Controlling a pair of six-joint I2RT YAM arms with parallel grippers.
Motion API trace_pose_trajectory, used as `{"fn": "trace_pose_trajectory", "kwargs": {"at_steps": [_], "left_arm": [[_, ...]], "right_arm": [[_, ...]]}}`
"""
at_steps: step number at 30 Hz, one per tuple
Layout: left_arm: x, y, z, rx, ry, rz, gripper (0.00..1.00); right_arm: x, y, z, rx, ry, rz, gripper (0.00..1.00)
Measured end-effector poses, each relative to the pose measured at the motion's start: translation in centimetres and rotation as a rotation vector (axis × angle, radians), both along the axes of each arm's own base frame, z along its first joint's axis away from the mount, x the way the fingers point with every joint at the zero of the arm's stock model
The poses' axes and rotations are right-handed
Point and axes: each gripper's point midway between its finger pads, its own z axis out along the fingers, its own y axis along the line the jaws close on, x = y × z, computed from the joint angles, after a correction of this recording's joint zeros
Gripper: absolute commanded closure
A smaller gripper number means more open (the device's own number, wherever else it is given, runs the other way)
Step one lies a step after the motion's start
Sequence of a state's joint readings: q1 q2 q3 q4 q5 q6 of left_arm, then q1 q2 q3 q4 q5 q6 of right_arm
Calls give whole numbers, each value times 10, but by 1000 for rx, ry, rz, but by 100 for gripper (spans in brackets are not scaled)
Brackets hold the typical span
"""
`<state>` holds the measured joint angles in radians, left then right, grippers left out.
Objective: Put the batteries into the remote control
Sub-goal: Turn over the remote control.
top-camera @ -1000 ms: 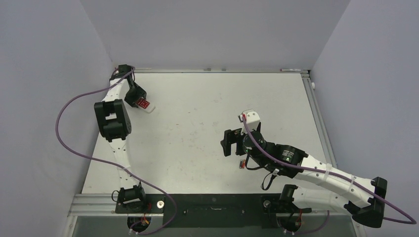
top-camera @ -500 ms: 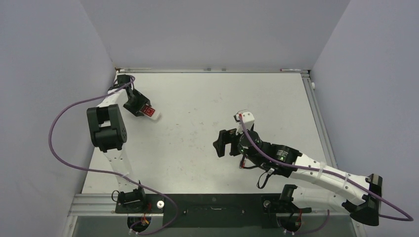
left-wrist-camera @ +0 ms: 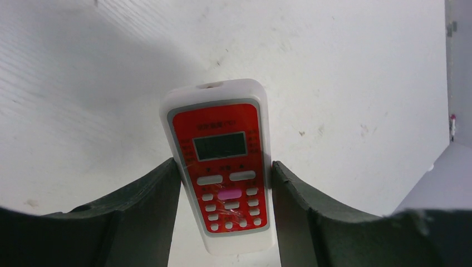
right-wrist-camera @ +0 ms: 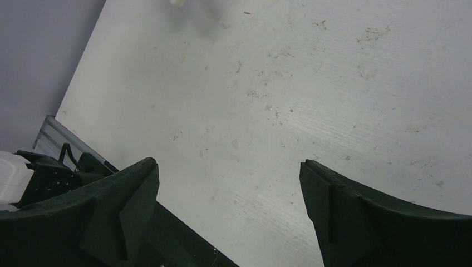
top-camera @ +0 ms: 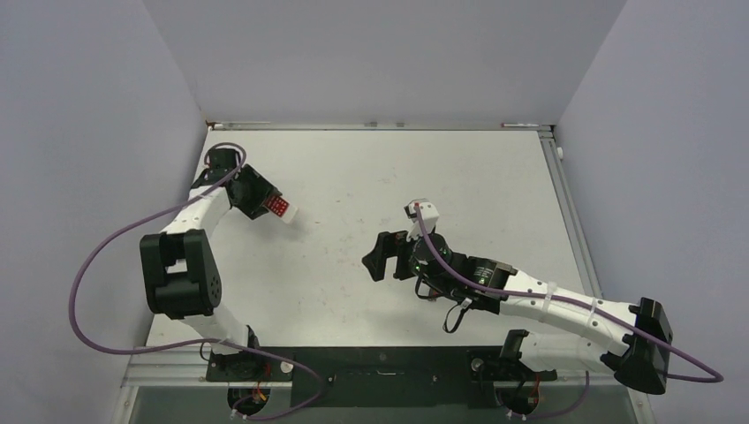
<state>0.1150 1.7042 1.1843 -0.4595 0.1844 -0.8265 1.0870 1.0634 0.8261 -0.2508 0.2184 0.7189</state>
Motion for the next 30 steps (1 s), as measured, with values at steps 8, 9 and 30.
{"fn": "trace_pose_trajectory", "kwargs": {"at_steps": [8,9,30], "left_arm": [[-28,-56,43,-14,-134,-120,100],[-32,-63,48,-17,-149,-133,100],[-119,-138,78,-102,-273,-326,100]], "right_arm": [[1,20,-13,23,48,20,5],[1,22,-15,24,53,21,5],[15,72,-3,93,50,59,20]]}}
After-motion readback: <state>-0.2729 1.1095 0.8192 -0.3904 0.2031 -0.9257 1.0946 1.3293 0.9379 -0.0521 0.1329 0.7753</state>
